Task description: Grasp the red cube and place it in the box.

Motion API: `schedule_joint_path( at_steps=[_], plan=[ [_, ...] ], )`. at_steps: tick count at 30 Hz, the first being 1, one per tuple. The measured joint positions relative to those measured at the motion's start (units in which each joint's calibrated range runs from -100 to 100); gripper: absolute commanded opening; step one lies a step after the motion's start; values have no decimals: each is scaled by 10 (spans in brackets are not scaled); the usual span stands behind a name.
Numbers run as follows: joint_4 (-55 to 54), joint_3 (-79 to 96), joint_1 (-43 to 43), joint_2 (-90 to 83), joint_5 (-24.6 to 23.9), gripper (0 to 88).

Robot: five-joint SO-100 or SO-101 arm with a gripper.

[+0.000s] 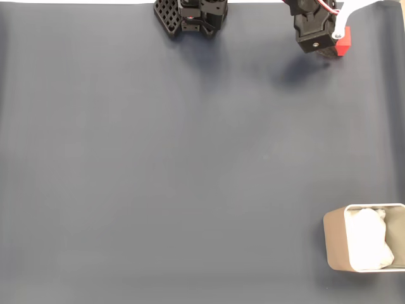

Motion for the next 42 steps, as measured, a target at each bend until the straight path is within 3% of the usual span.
schedule_joint_path(
  at_steps=[23, 27, 33, 42],
  plan=[
    [-25, -4, -1, 41, -1, 372],
    [-25, -14, -1, 43, -9, 310],
    [-25, -22, -1, 43, -11, 124],
    [-25, -23, -1, 43, -11, 31]
  ],
)
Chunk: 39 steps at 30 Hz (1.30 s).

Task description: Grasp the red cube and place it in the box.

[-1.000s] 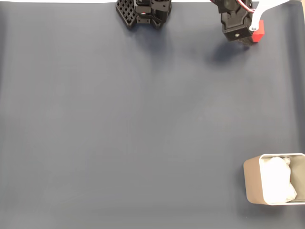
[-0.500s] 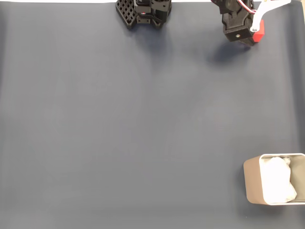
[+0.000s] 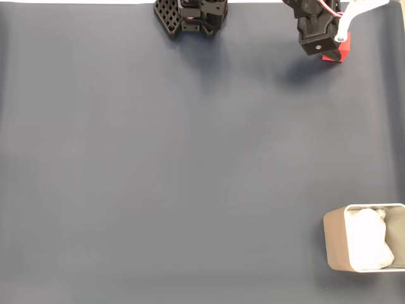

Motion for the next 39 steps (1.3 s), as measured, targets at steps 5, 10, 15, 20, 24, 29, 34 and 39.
schedule_joint_path(
  at_steps=[5, 10, 15, 20, 24, 29, 34, 39],
  plan=[
    [0, 0, -2, 0, 0, 23],
    [0, 0, -5, 0, 0, 4],
    [5, 0, -5, 0, 0, 1],
    [5, 0, -5, 0, 0, 1],
    [5, 0, -5, 0, 0, 1],
    [25, -14, -5, -7, 0, 0],
    [57, -46, 6, -23, -4, 0],
    [82, -74, 34, -39, -8, 0]
  ],
)
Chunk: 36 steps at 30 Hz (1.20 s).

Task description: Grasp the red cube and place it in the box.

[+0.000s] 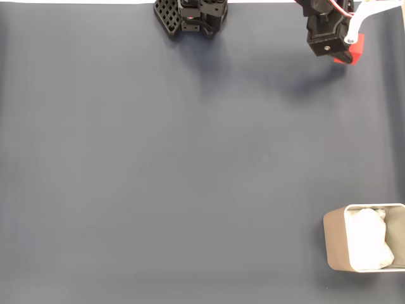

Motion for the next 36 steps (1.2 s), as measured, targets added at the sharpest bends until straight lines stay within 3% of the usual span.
schedule_joint_path(
  at_steps=[36],
  plan=[
    [64, -306, 233, 113, -1, 0]
  ],
)
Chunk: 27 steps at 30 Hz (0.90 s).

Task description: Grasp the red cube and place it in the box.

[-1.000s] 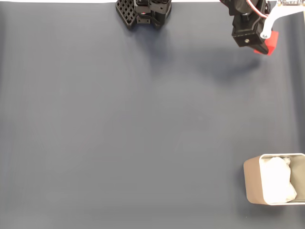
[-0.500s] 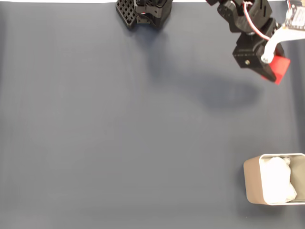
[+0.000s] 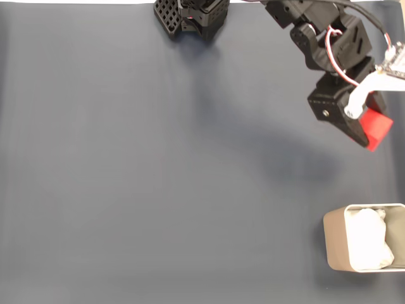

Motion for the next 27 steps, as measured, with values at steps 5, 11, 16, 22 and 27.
schedule_joint_path(
  at_steps=[5, 11, 16, 22, 27],
  plan=[
    [8, -57, 19, 32, -4, 0],
    [8, -120, 29, 69, -13, 0],
    [14, -184, 36, 109, -20, 0],
    [16, -244, 59, 156, -26, 0],
    [18, -290, 69, 190, -25, 0]
  ],
)
